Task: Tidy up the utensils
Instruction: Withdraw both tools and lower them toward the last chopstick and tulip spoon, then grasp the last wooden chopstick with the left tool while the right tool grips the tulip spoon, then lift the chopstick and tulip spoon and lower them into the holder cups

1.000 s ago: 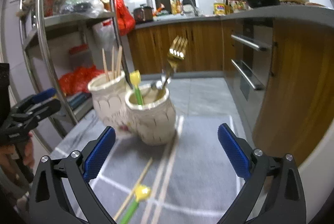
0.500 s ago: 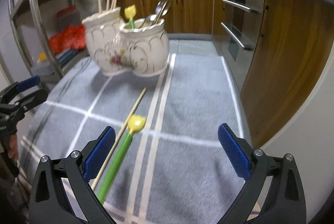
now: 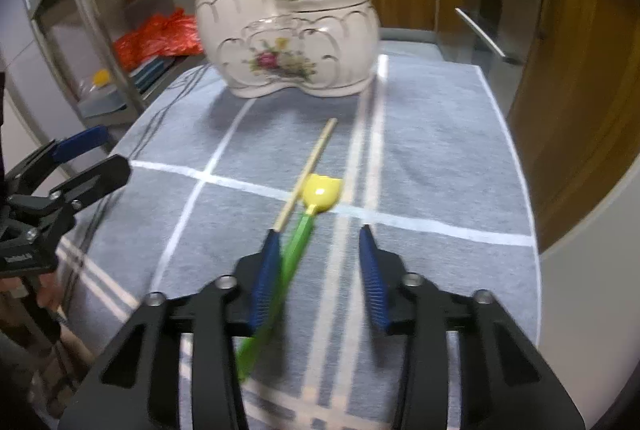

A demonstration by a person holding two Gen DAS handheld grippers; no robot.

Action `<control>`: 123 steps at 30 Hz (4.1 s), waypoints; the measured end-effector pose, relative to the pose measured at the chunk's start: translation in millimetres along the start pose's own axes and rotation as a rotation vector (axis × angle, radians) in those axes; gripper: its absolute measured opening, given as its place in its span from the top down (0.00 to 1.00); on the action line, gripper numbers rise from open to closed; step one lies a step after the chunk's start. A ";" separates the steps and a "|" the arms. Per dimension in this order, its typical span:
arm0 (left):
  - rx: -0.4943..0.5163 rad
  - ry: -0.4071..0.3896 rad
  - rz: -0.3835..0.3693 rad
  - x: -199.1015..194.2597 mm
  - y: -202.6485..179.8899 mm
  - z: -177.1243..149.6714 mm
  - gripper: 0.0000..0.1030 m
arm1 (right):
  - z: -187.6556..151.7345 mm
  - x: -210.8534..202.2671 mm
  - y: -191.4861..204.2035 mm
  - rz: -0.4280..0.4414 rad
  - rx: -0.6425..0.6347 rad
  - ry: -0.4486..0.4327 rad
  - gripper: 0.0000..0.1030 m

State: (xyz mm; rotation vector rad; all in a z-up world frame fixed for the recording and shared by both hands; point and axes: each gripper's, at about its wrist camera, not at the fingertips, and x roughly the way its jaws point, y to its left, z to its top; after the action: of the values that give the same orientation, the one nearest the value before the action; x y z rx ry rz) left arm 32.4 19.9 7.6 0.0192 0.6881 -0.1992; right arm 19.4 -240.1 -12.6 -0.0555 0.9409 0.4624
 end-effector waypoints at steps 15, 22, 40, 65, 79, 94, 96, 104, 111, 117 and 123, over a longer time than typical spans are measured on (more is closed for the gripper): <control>0.038 0.008 -0.032 1.7 -18.0 0.5 0.06 | 3.6 1.8 -9.5 -0.026 -0.017 -0.006 0.90; 0.047 0.044 -0.059 10.0 -30.8 1.0 0.06 | 5.8 -0.1 -23.1 -0.078 -0.016 -0.019 0.90; 0.115 0.211 -0.171 42.3 -71.0 -12.9 0.96 | 3.4 2.0 -31.7 -0.056 0.002 -0.019 0.90; 0.131 0.250 -0.178 42.8 -70.9 -12.6 0.76 | 3.7 -0.2 -22.8 -0.031 -0.048 -0.019 0.90; 0.257 0.272 -0.178 28.4 -33.9 -11.4 0.96 | 1.6 2.7 -17.8 0.057 -0.102 0.045 0.90; 0.154 0.272 -0.129 47.9 -31.4 -3.6 0.94 | 6.3 8.5 -10.9 0.036 -0.139 0.043 0.83; 0.139 0.260 -0.129 48.1 -29.5 -5.3 0.94 | 5.3 8.4 -10.5 0.042 -0.142 0.039 0.90; 0.140 0.175 -0.171 36.9 -25.7 -5.1 0.96 | 12.8 -10.3 -9.2 0.076 -0.120 -0.082 0.90; 0.092 -0.129 -0.169 -11.0 -3.9 22.6 0.96 | 37.6 -40.2 -7.3 0.076 -0.104 -0.275 0.90; 0.033 -0.321 -0.155 -28.7 9.7 76.3 0.96 | 87.4 -55.5 -7.9 0.088 -0.074 -0.433 0.90; -0.077 -0.432 -0.196 -15.2 33.2 132.5 0.96 | 136.8 -57.8 -16.1 0.119 -0.014 -0.581 0.90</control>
State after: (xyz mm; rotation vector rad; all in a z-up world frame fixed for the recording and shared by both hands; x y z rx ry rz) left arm 110.6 44.1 118.0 -0.1617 0.2647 -0.3533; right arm 101.8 -241.9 112.0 0.1190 0.3706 0.5560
